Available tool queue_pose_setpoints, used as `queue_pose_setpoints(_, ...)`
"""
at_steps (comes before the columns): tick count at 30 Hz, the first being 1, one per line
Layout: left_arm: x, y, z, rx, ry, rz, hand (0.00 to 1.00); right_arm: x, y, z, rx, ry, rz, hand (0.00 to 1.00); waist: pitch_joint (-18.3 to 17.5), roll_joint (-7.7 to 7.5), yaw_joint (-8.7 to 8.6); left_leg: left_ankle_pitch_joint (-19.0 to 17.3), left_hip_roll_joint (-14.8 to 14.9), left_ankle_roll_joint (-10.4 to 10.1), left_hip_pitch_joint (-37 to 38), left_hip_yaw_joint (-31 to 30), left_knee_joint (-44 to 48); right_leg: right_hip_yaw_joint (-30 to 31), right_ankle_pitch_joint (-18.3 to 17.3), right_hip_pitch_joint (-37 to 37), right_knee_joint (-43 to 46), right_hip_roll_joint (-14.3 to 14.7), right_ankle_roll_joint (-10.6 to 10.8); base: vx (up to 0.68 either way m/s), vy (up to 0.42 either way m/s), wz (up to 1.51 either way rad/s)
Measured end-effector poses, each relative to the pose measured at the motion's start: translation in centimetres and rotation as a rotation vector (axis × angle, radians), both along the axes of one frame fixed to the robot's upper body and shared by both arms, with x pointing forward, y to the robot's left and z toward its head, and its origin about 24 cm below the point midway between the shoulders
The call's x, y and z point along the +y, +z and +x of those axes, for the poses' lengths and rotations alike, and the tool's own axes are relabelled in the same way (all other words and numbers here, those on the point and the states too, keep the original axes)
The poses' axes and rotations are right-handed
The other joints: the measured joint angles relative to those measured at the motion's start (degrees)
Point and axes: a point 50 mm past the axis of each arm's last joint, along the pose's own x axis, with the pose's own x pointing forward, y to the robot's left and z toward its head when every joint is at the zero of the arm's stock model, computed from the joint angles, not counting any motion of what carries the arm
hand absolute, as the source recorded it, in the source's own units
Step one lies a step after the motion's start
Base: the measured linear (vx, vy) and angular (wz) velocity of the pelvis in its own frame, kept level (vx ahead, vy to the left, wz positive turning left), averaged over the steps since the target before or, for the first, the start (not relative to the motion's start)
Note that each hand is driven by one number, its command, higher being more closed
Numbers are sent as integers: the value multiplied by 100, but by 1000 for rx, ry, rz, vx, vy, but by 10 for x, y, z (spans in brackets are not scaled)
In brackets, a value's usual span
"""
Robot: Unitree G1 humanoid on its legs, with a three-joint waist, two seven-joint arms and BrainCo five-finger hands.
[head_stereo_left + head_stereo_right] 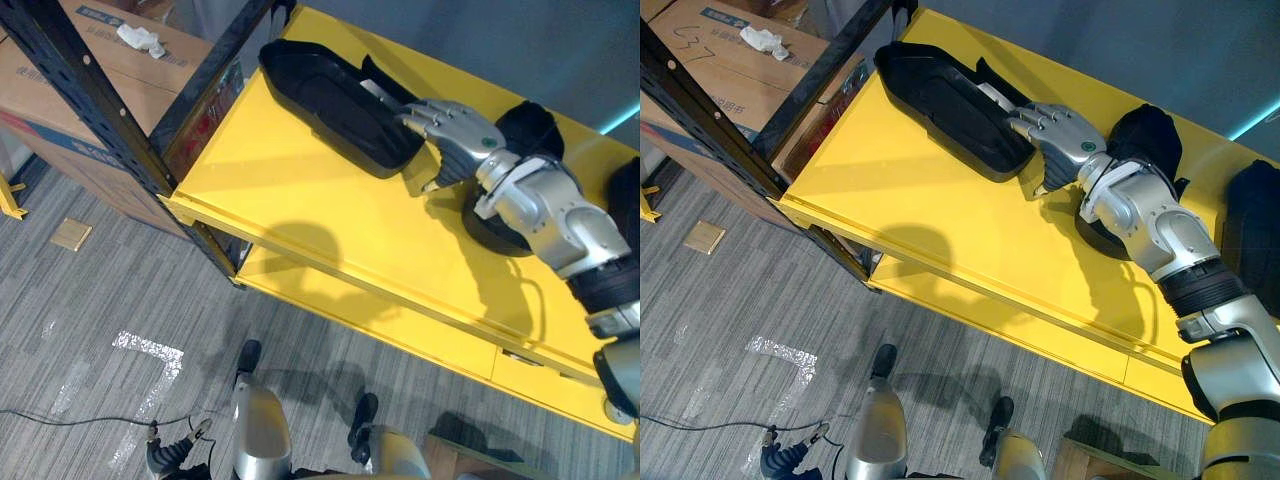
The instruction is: Walk over and take plastic housings, then place them on the shelf
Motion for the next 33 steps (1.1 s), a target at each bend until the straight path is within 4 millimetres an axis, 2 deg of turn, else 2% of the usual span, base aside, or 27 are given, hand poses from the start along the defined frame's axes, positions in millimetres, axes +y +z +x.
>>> queue_pose_setpoints(3, -3, -1, 1, -6, -1, -20, 0, -3, 6, 3, 2, -8, 24, 0, 83, 40, 43, 0, -10, 0, -16, -31, 24, -20, -1, 12, 4, -3, 0, 6, 6, 5)
queue_pose_setpoints(4, -4, -1, 1, -9, 0, -26, 0, -2, 7, 4, 1, -5, 21, 100, 123, 52, 46, 1, -9, 1, -20, -37, 25, -22, -3, 8, 10, -3, -2, 0, 0, 0)
queue_pose_setpoints(11, -4, 2, 6, -36, -8, -39, 0, 4, -7, 10, 70, 25, -13, 100, 284, 145, 148, -8, -12, 20, -27, -137, 17, -126, -159, -31, 236, -26, -24, -12, 2, 6)
queue_pose_setpoints(14, -4, 2, 7, -41, -16, -44, 0, 13, 3, 10, 61, 60, -44, 100, 288, 149, 174, -9, -26, 21, -36, -141, 15, -130, -258, -106, 390, -63, -26, 3, -1, 1)
queue_pose_setpoints(20, -5, 3, 10, -52, -29, -52, 0, 31, 0, 10, 72, 126, -60, 100, 291, 149, 229, -17, -132, 34, -49, -164, 22, -162, -382, -136, 521, -174, 11, 36, 10, 6)
queue_pose_setpoints(24, -6, 4, 12, -61, -46, -63, 0, 33, 0, 10, 71, 132, -61, 100, 298, 140, 313, -24, -162, 42, -52, -172, 22, -171, -394, -123, 513, -198, 18, 9, 3, 1)
queue_pose_setpoints(33, -6, 4, 14, -72, -52, -65, 0, 44, 0, 14, 79, 119, 19, 100, 432, 113, 321, -32, -162, 55, -46, -187, 31, -183, -401, -107, 520, -197, 13, 2, 1, 0)
